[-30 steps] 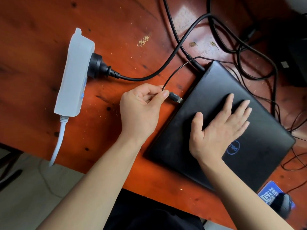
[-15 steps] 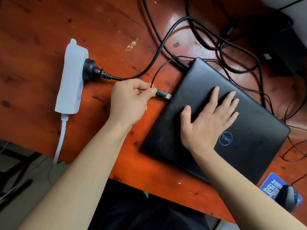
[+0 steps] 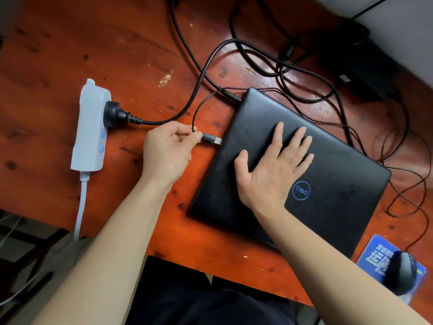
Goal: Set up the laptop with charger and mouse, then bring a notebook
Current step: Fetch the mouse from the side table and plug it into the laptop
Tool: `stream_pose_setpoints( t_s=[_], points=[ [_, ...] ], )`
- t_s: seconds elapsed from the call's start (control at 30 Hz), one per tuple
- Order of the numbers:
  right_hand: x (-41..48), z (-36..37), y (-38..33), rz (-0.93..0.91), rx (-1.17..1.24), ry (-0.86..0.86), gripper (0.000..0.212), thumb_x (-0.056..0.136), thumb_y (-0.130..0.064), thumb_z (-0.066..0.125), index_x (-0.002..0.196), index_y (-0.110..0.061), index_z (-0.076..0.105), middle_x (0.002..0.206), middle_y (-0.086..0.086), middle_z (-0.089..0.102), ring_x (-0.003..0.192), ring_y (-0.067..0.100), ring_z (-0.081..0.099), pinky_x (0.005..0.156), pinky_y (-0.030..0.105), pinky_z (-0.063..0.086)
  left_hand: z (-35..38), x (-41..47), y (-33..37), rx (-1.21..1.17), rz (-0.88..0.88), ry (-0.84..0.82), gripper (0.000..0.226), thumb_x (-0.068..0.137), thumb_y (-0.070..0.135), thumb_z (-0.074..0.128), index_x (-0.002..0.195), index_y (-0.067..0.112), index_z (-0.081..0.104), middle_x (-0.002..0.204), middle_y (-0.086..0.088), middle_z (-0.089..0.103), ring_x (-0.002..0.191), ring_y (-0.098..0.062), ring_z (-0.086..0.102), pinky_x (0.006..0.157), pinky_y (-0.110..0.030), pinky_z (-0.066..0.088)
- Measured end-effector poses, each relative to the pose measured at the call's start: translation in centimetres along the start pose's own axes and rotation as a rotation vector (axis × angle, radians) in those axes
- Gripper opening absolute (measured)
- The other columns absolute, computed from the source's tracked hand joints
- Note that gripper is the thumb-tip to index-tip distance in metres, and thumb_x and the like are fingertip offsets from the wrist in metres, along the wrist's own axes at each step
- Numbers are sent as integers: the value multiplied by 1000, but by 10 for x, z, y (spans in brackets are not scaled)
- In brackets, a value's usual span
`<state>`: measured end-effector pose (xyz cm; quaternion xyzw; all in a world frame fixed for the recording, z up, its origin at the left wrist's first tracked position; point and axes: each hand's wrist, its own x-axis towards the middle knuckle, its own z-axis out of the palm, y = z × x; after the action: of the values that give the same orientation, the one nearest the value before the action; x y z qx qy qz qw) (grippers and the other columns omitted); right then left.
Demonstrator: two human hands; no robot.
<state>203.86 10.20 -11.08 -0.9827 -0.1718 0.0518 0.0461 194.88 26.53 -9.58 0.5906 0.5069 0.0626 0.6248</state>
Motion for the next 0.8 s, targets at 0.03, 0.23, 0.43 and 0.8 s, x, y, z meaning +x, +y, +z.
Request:
stream_pose_setpoints(
  t_s=[0.03, 0.23, 0.43, 0.8],
  points=[
    [0, 0, 0, 0, 2, 2, 89, 83, -59, 45, 156, -16, 18, 163, 24, 5, 150, 42, -1, 118, 63, 3, 1, -1, 0, -8, 7, -17, 4, 89, 20, 71, 92, 20, 73, 57, 9, 65, 48, -5, 54, 52, -21, 51],
    [0, 0, 0, -2, 3, 11, 88, 83, -59, 44, 156, -17, 19, 163, 23, 6, 151, 41, -1, 118, 63, 4, 0, -1, 1, -66, 50, -170, 16, 89, 24, 71, 105, 26, 75, 73, 11, 71, 64, -9, 68, 54, -19, 53],
    [0, 0, 0, 2, 3, 15, 88, 83, -59, 44, 156, -17, 18, 163, 24, 5, 151, 41, -1, 118, 63, 4, 10, -3, 4, -118, 23, 47, 19, 82, 36, 78, 87, 18, 76, 72, 4, 74, 62, -10, 71, 50, -18, 52],
    [0, -2, -1, 2, 9, 9, 87, 84, -59, 42, 156, -17, 18, 163, 24, 5, 151, 41, -2, 119, 63, 3, 33, -11, -2, 329, 458, 289, 22, 93, 30, 67, 89, 11, 58, 66, 4, 66, 58, -12, 65, 58, -38, 56]
  ],
)
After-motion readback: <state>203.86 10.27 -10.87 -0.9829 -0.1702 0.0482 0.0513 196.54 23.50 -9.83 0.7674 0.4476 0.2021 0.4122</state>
